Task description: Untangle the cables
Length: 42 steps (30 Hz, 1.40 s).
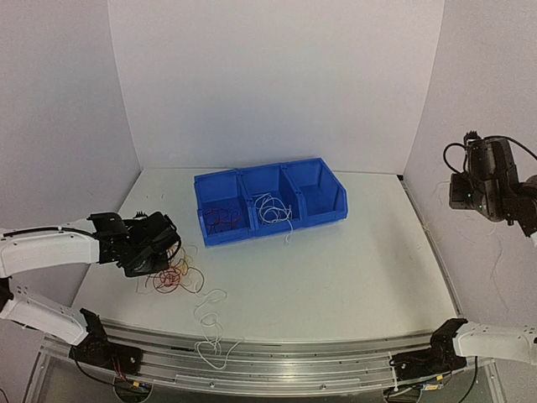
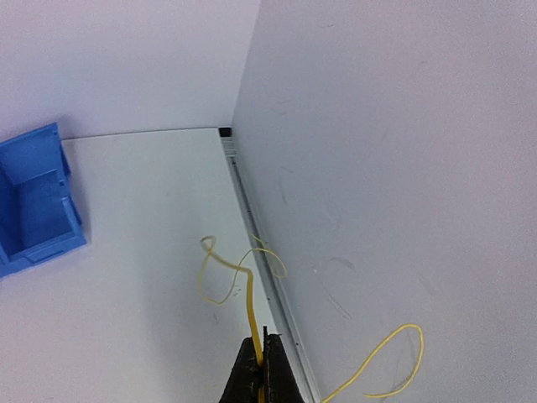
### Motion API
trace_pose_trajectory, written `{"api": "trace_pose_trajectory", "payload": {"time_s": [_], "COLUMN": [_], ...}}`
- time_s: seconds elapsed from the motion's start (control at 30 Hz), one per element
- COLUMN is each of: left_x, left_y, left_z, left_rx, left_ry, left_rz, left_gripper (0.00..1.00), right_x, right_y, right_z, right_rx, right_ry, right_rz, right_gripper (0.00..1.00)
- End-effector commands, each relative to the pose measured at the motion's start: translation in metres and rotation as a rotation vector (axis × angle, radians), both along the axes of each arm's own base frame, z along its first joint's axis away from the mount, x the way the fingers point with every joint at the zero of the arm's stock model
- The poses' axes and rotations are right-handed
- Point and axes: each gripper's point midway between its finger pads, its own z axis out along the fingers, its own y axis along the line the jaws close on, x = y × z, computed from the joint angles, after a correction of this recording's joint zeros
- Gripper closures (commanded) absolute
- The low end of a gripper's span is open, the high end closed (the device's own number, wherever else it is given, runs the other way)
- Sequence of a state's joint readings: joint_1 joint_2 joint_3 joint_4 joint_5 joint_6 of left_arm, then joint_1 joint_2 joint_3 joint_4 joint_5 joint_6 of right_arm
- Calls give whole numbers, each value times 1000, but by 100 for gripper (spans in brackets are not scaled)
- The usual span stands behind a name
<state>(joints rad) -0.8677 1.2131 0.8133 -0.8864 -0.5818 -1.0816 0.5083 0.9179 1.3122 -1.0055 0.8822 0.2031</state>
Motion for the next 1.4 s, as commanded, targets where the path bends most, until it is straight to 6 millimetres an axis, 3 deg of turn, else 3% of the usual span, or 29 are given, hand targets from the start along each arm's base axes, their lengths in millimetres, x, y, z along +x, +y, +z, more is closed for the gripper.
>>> {"api": "trace_pose_trajectory", "payload": {"time_s": [0.0, 0.23, 0.4, 0.5, 0.7, 0.93, 1.1, 1.37], "left_x": [18, 17, 19, 21, 22, 26, 31, 32], "left_y": [-58, -106, -132, -140, -145, -143, -143, -140], "left_z": [28, 29, 27, 28, 22, 18, 22, 18], "left_rx": [-220, -363, -432, -439, -435, -389, -366, -359], "left_ry": [-124, -134, -138, -144, -133, -127, -140, -130], "left_rz": [-250, -456, -538, -557, -570, -567, -561, -537], "left_gripper": [100, 100, 100, 100, 100, 100, 100, 100], "right_x": [27, 75, 123, 152, 201, 246, 285, 319], "right_y": [52, 109, 146, 164, 182, 193, 216, 246], "right_z": [15, 77, 97, 116, 164, 191, 170, 108], "right_rx": [145, 309, 367, 395, 411, 340, 309, 354], "right_ry": [14, -133, -196, -269, -424, -555, -569, -475], "right_rz": [204, 367, 418, 438, 410, 368, 391, 429], "right_gripper": [100, 100, 100, 100, 100, 100, 100, 100]}}
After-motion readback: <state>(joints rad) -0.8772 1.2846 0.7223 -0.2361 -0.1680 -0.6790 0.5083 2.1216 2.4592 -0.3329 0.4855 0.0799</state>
